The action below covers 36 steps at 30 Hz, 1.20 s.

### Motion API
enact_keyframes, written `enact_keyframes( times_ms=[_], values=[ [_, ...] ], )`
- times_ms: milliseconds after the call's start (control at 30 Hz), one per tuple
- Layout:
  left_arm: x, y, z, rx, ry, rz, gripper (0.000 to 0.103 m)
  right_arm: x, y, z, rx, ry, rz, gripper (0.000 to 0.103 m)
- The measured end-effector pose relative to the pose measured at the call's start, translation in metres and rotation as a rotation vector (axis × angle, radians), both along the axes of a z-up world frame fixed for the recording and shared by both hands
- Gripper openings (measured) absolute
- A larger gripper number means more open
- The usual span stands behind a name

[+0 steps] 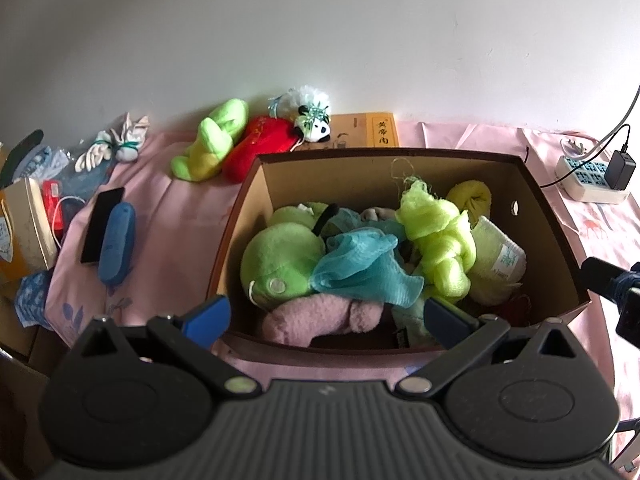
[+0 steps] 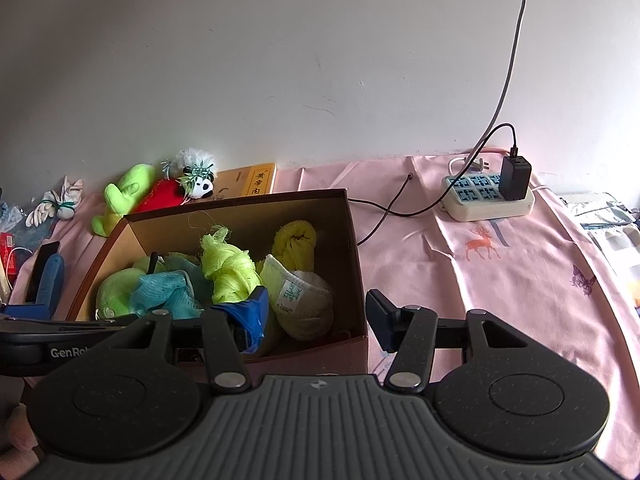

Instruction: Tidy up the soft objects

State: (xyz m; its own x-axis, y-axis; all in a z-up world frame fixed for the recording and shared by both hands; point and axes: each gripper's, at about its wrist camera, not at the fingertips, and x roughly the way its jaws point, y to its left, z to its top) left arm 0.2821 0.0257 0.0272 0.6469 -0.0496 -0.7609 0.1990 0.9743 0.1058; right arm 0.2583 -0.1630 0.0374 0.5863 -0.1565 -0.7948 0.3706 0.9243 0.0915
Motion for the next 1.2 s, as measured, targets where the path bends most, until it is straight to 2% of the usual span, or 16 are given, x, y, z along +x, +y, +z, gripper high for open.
enact_keyframes(
  times_ms=[1200],
  values=[
    [-0.0051,0.0025,-0.0026,-0.002,-0.003,0.008,0.103,-0.0025,0.0001,0.0016,-0.014,0.012,-0.006,0.039]
  ],
)
